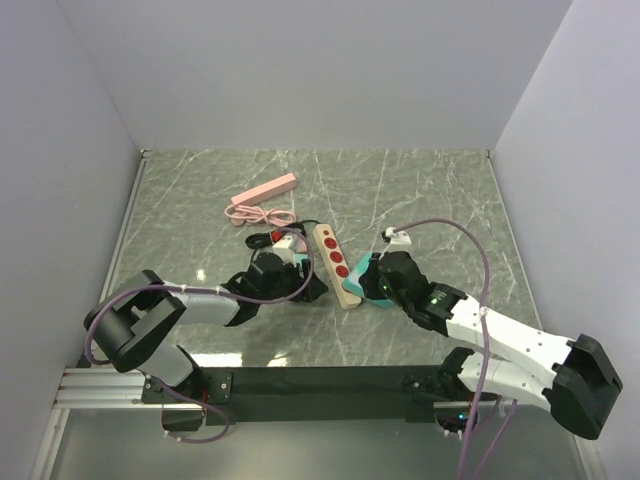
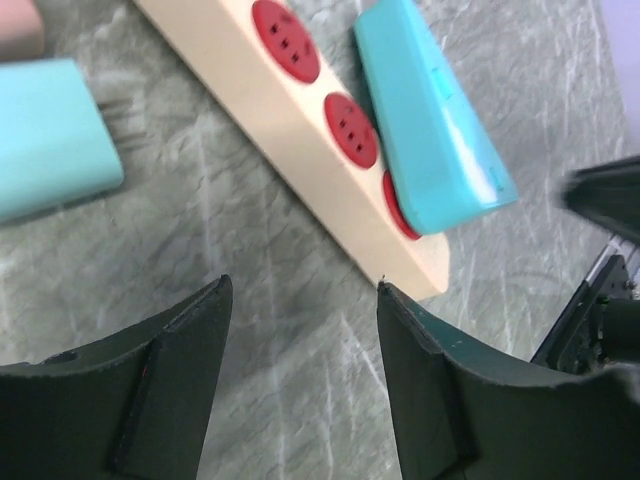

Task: Insert the plug

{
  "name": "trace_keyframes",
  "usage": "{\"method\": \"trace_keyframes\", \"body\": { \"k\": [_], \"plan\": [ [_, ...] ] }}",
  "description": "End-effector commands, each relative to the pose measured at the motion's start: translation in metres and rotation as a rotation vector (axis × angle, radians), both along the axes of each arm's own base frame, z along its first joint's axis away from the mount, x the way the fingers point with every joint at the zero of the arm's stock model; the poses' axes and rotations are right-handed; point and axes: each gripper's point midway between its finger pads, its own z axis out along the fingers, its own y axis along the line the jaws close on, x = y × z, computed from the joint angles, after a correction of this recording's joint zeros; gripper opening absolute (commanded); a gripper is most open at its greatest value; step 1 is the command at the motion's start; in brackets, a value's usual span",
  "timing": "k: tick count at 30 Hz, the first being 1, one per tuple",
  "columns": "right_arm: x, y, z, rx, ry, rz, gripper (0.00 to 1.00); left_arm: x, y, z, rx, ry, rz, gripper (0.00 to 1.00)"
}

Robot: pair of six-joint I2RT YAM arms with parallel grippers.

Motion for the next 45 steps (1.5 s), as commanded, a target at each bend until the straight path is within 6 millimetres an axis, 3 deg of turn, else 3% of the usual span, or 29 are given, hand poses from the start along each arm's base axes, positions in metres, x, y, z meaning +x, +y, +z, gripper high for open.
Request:
{"method": "trace_keyframes", "body": {
  "k": [1, 7, 15, 24, 29, 35, 37, 40, 41, 42, 45],
  "plan": [
    [0.012, -0.005, -0.004, 0.007, -0.025, -0.021, 0.11, 0.015, -0.014, 0.024, -0.042, -0.064, -0.014, 0.66],
    [0.009, 0.002, -0.027, 0.018, 0.018, 0.032, 0.11, 0.019, -0.023, 0.032, -0.063, -0.075, -0.034, 0.66],
    [0.012, 0.012, -0.04, 0.016, 0.03, 0.065, 0.11, 0.021, -0.037, 0.027, -0.07, -0.059, -0.07, 0.67],
    [0.009, 0.016, -0.033, 0.02, 0.024, 0.09, 0.11, 0.017, -0.043, 0.043, -0.127, -0.098, -0.082, 0.68],
    [0.01, 0.016, -0.02, 0.029, 0.0, 0.09, 0.11, 0.028, -0.022, 0.038, -0.041, -0.116, 0.023, 0.7],
    [0.022, 0.012, 0.015, 0.005, -0.082, 0.069, 0.12, 0.04, 0.006, 0.045, 0.041, -0.146, 0.099, 0.72],
    [0.028, 0.01, 0.032, 0.001, -0.117, 0.056, 0.14, 0.053, 0.027, 0.051, 0.081, -0.179, 0.19, 0.73],
    [0.034, 0.009, 0.051, -0.008, -0.163, 0.055, 0.29, 0.064, 0.058, 0.046, 0.176, -0.187, 0.296, 0.75],
    [0.037, 0.01, 0.061, -0.008, -0.183, 0.055, 0.39, 0.064, 0.066, 0.041, 0.21, -0.167, 0.317, 0.77],
    [0.038, 0.01, 0.065, -0.009, -0.195, 0.058, 0.44, 0.07, 0.079, 0.036, 0.237, -0.157, 0.359, 0.77],
    [0.044, 0.013, 0.083, 0.002, -0.239, 0.059, 0.58, 0.072, 0.088, 0.022, 0.296, -0.132, 0.385, 0.77]
  ]
}}
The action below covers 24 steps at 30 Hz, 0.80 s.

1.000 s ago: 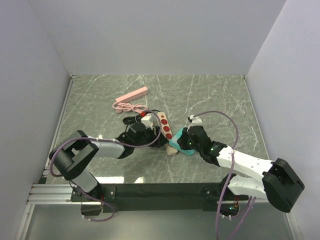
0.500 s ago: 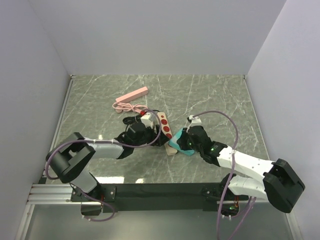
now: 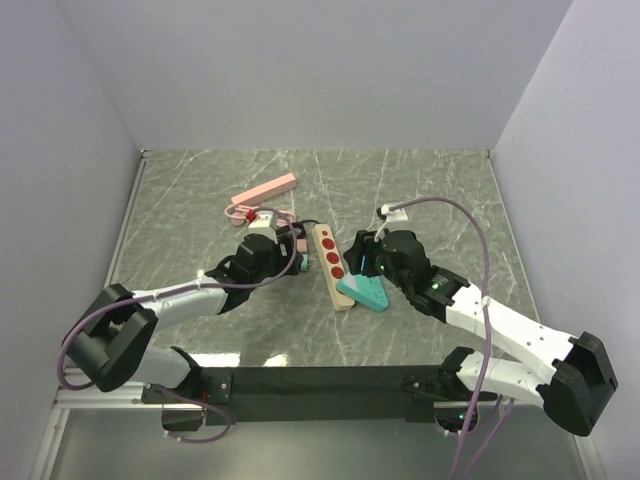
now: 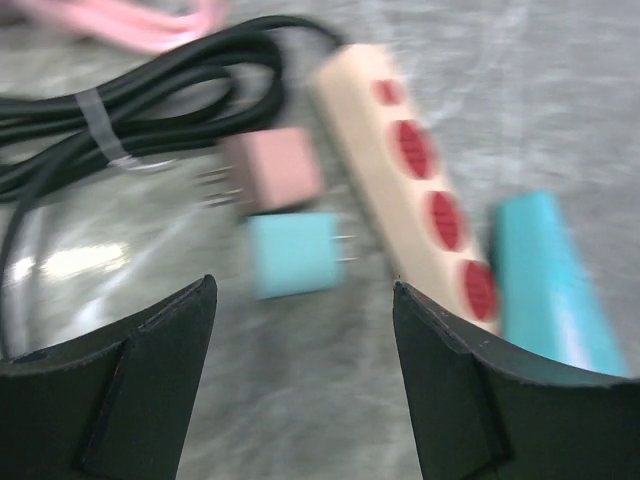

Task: Insert the plug

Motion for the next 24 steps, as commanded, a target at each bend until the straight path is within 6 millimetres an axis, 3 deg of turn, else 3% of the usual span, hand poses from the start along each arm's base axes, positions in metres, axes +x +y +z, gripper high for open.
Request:
{"method": "trace_keyframes", "body": {
  "k": [1, 6, 11, 13, 17, 24],
  "plan": [
    [0.011, -0.001, 0.034, 0.001, -0.09, -0.011, 0.63, 0.004, 0.024, -0.019, 0.114, 0.034, 0.076, 0.77],
    [0.012, 0.003, 0.043, 0.012, -0.112, 0.013, 0.72, 0.005, 0.016, -0.027, 0.13, 0.043, 0.078, 0.78],
    [0.012, 0.001, 0.034, 0.015, -0.099, 0.016, 0.73, 0.01, 0.005, -0.032, 0.14, 0.049, 0.067, 0.79],
    [0.01, 0.002, 0.031, 0.018, -0.093, 0.025, 0.73, 0.013, 0.001, -0.036, 0.154, 0.057, 0.062, 0.86],
    [0.01, 0.0, 0.028, 0.019, -0.09, 0.027, 0.73, 0.018, -0.011, -0.041, 0.156, 0.057, 0.046, 0.88],
    [0.01, -0.003, 0.026, 0.021, -0.089, 0.027, 0.73, 0.027, -0.02, -0.05, 0.202, 0.067, 0.032, 0.85]
  ]
}}
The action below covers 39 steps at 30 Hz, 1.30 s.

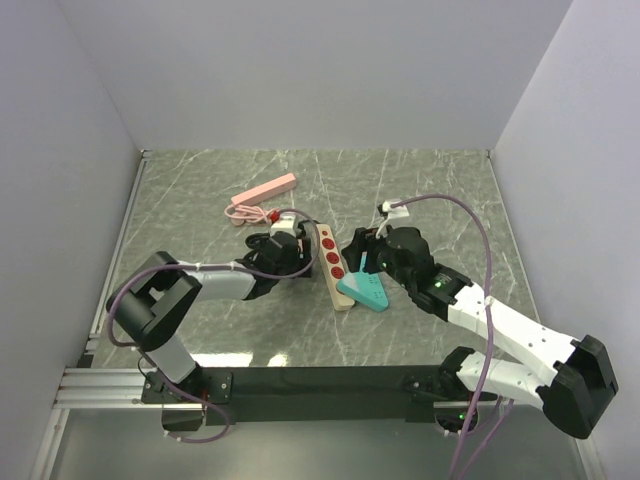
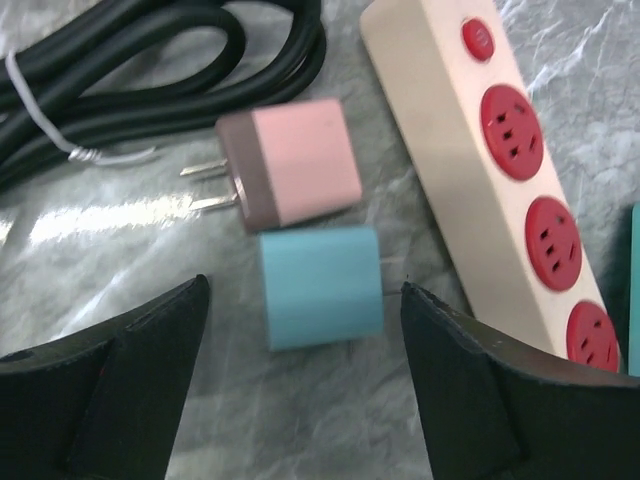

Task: Insert the plug

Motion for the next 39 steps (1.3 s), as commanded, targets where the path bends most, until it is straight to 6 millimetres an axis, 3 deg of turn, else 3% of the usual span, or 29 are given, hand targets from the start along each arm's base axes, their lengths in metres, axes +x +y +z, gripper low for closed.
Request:
{"method": "trace_keyframes", "body": {
  "k": [1, 3, 4, 7, 9, 12, 13, 15, 18, 21, 28, 34, 39],
  "plan": [
    [0.002, -0.002, 0.009, 0.021, -0.035, 0.001, 0.73, 0.014, -0.012, 0.011, 0.008, -0.044, -0.013, 0.83],
    [0.002, -0.003, 0.008, 0.021, -0.034, -0.001, 0.73, 0.014, -0.015, 0.008, 0.023, -0.045, -0.022, 0.77],
    [0.003, -0.003, 0.008, 0.022, -0.034, -0.003, 0.73, 0.015, -0.016, 0.007, 0.028, -0.042, -0.024, 0.69],
    [0.003, -0.004, 0.006, 0.021, -0.029, -0.004, 0.73, 0.015, -0.015, 0.003, 0.055, -0.037, -0.025, 0.57],
    [0.003, -0.003, 0.007, 0.024, -0.03, -0.001, 0.73, 0.014, -0.013, 0.001, 0.068, -0.032, -0.026, 0.55],
    [0.004, -0.003, 0.007, 0.026, -0.03, 0.0, 0.73, 0.011, -0.012, -0.001, 0.079, -0.03, -0.035, 0.41],
    [0.004, -0.003, 0.008, 0.028, -0.031, 0.0, 0.73, 0.011, -0.012, 0.0, 0.08, -0.034, -0.038, 0.28],
    [0.004, -0.003, 0.009, 0.031, -0.031, 0.008, 0.73, 0.009, -0.014, 0.002, 0.083, -0.048, -0.073, 0.21],
    [0.001, -0.001, 0.012, 0.037, -0.028, 0.029, 0.73, 0.001, -0.022, 0.017, 0.059, -0.091, -0.165, 0.18],
    [-0.007, 0.002, 0.019, 0.06, -0.031, 0.081, 0.73, -0.012, -0.027, 0.045, 0.021, -0.165, -0.26, 0.14],
    [-0.037, 0.012, 0.021, 0.116, 0.003, 0.253, 0.73, -0.07, -0.042, 0.111, -0.132, -0.361, -0.541, 0.1],
    [-0.056, 0.024, 0.017, 0.142, 0.061, 0.389, 0.71, -0.115, -0.063, 0.14, -0.21, -0.436, -0.747, 0.08],
    [-0.06, 0.031, 0.017, 0.15, 0.095, 0.449, 0.69, -0.141, -0.081, 0.146, -0.204, -0.456, -0.857, 0.08]
  ]
}}
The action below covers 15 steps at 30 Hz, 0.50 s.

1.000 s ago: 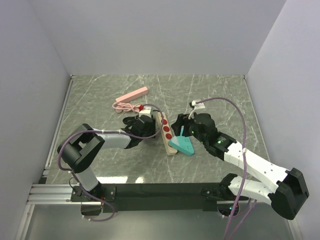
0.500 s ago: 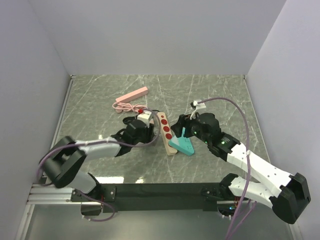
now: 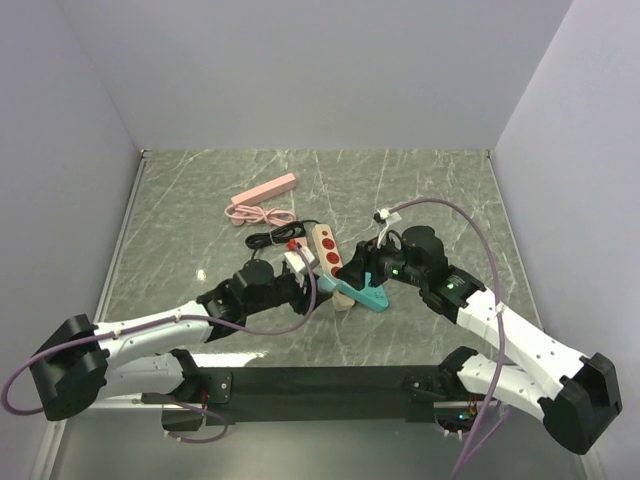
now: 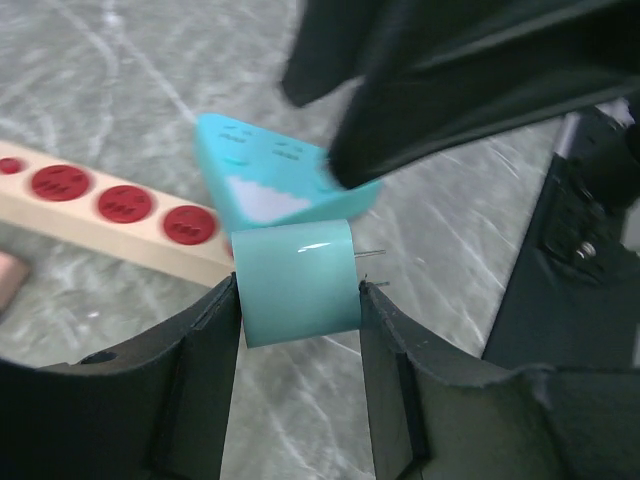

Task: Insert the plug

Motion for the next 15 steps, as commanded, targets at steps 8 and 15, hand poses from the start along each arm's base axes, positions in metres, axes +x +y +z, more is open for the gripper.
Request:
{"method": "trace_keyframes", "body": {
  "k": [8, 15],
  "plan": [
    [-0.023, 0.016, -0.011, 0.01, 0.102, 0.193, 0.67, -0.028, -0.026, 0.022, -0.002, -0.107, -0.122, 0.07],
    [-0.047, 0.026, -0.008, 0.085, 0.145, 0.343, 0.66, -0.031, -0.028, 0.025, -0.002, -0.125, -0.132, 0.07]
  ]
}}
